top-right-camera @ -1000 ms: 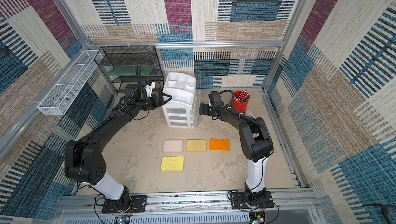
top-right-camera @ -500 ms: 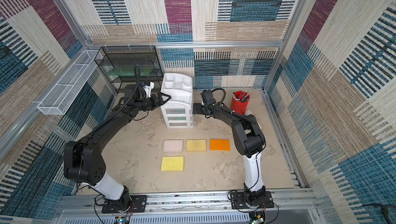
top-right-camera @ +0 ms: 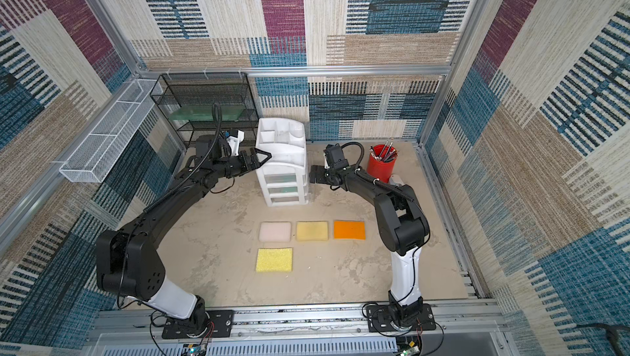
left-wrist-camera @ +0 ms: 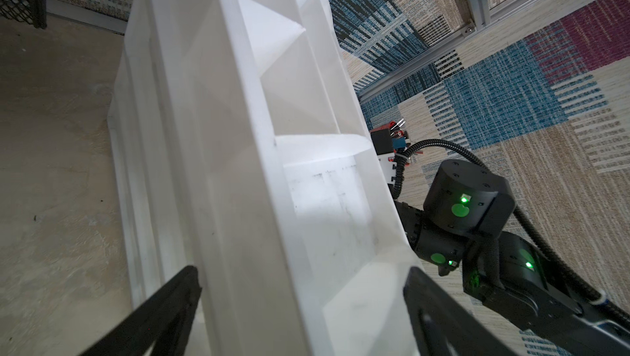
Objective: Take the sponge out of the drawer
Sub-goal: Close the drawer of the storage box.
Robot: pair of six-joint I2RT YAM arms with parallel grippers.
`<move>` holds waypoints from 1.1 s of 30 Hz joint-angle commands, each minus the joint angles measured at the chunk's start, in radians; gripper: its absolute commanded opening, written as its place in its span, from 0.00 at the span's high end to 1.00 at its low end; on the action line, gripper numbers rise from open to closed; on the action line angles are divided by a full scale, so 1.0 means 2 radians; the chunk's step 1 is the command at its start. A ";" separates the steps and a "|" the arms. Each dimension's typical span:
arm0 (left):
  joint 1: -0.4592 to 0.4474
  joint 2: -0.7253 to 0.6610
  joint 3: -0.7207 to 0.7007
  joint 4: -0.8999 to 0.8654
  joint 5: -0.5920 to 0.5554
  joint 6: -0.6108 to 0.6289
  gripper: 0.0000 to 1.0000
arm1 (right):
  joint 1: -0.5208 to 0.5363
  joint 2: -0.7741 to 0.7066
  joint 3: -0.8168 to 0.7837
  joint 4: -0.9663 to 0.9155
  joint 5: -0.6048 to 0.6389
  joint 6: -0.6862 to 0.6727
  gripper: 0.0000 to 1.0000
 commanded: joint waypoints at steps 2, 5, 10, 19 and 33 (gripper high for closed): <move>0.000 -0.005 -0.002 0.000 0.003 0.016 0.04 | 0.002 0.012 0.012 0.005 -0.001 -0.004 0.13; 0.001 -0.006 -0.001 0.000 0.003 0.017 0.04 | 0.008 0.025 0.026 -0.007 0.019 -0.010 0.19; 0.001 -0.006 -0.002 -0.004 0.003 0.018 0.05 | 0.017 0.045 0.044 -0.019 0.031 -0.016 0.36; 0.001 0.000 0.002 -0.004 0.003 0.016 0.05 | 0.036 0.077 0.076 -0.053 0.081 -0.027 0.54; 0.002 0.003 0.001 -0.004 0.003 0.016 0.05 | 0.036 0.076 0.073 -0.070 0.131 -0.018 0.81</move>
